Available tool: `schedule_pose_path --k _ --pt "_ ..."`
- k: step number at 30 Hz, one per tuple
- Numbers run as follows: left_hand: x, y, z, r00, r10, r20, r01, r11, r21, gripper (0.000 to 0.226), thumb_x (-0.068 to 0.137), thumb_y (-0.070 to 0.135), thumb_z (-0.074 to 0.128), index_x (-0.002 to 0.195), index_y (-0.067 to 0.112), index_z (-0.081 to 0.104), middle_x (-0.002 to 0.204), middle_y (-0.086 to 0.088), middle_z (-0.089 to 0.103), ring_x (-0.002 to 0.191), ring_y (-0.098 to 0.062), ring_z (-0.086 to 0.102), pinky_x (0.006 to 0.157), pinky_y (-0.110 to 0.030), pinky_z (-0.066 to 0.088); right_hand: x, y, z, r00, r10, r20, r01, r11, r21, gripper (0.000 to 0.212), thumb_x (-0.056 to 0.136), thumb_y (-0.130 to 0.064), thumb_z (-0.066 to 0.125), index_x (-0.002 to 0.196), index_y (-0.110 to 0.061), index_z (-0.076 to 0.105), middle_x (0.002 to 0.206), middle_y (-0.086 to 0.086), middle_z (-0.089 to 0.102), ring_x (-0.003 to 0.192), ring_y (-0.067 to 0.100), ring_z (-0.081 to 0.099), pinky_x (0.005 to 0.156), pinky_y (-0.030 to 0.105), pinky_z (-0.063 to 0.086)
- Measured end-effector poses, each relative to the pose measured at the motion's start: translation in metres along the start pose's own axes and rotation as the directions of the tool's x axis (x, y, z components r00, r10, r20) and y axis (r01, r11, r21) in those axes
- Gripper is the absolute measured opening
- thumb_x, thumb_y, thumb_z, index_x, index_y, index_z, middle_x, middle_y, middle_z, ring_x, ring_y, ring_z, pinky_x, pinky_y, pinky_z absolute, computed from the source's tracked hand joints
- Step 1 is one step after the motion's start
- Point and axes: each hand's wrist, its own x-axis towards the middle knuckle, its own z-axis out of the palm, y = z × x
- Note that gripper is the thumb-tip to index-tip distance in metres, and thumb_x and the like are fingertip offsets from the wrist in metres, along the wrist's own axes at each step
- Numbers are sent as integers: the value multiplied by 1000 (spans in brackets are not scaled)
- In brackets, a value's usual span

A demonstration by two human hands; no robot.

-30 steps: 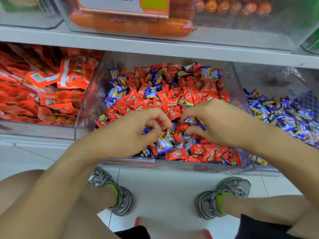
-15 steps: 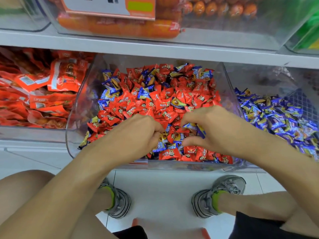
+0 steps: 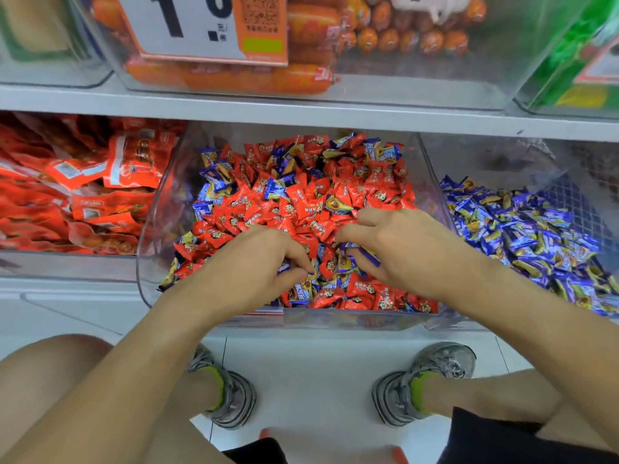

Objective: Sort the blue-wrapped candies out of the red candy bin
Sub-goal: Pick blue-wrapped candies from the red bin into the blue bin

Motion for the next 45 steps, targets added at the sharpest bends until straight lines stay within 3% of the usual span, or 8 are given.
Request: schedule_pose_path --k 9,14,19,24,27,29,35,45 --pt "-29 -5 -15 979 -124 -160 68 945 -320 12 89 14 69 86 25 70 82 29 68 77 14 61 72 1 39 -5 -5 -2 997 -51 53 48 998 47 34 94 -52 54 113 -25 64 95 -1 63 80 25 65 60 32 44" --pt "-35 -7 -11 970 -212 -116 128 859 -496 9 93 13 63 86 19 65 70 16 65 48 -2 51 54 -15 45 3 -10 -6 962 14 271 -35 997 73 43 93 -55 57 129 -32 57 113 -2 62 102 22 60 77 35 46" --pt "-37 -1 -12 951 -301 -78 181 742 -646 8 95 17 61 87 15 64 61 -16 54 49 -20 43 48 -25 38 2 -4 -6 983 154 103 -173 962 213 20 97 -32 55 113 -29 66 109 -3 68 102 22 62 81 38 51" --pt "-22 25 -17 944 -321 -73 175 676 -715 11 97 22 58 92 13 61 55 -2 53 49 -20 42 47 -24 35 -14 5 -27 836 521 170 -406 381 831 22 100 -38 52 94 -18 61 84 -1 65 59 15 53 56 28 45" --pt "-1 59 -14 961 -261 -92 131 723 -679 11 98 19 56 94 10 59 53 -1 55 44 -13 43 42 -19 34 -24 1 -33 761 459 459 -393 -237 888 25 102 -34 50 94 -11 48 70 11 46 47 12 41 40 22 27" --pt "17 85 -6 967 -199 -161 71 812 -579 8 98 18 56 93 11 57 54 10 59 42 -10 47 44 -20 38 -31 1 -37 758 451 471 -343 -338 876 24 102 -35 52 98 -11 48 69 7 44 46 11 41 39 22 23" --pt "75 156 24 938 -69 -341 -102 882 -460 11 94 15 62 88 13 54 69 4 63 45 -2 54 47 -17 40 -74 29 -50 657 699 283 -249 -153 956 28 98 -35 57 109 -11 47 71 12 40 54 22 38 39 24 30" --pt "153 211 66 977 215 -5 -213 965 -156 45 79 36 75 119 29 54 112 -1 54 101 -15 54 86 -30 42 -173 133 -53 645 759 92 -459 289 840 21 90 -8 69 105 -22 69 83 0 67 62 0 54 62 17 48"
